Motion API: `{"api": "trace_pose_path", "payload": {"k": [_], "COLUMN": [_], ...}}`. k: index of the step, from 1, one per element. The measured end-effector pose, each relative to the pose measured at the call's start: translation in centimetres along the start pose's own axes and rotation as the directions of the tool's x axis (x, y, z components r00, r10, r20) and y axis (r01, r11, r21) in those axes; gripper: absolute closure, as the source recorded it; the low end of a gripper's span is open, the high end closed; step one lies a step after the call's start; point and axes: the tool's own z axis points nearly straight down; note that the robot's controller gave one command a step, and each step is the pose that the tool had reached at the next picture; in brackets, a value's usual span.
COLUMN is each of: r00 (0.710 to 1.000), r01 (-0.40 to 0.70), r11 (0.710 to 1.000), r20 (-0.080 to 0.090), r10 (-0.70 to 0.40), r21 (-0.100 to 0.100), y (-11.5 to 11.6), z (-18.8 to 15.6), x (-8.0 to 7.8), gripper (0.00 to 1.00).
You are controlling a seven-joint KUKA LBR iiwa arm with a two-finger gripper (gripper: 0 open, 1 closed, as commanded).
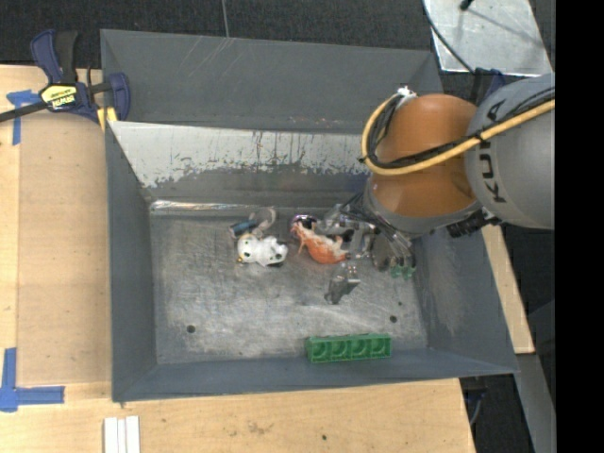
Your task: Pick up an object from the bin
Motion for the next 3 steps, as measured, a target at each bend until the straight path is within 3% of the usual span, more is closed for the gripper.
{"api": "trace_pose_path", "payload": {"k": [1,2,3], "r00": [0.998,0.995,0.988], "r01": [-0.057,-0.097,-0.153], "r11": [0.998,0.995,0.988], "r20": [0.001,-0.003,0.001], "r10": [0.057,0.097,0.153], "r21": [0.0,-0.002,0.003], "y": [5.9,2.9,6.1], "z": [4.6,6.5,7.0], "x": [-2.2,-3.8,-5.1], "gripper": [0.0,0.0,0.0]}}
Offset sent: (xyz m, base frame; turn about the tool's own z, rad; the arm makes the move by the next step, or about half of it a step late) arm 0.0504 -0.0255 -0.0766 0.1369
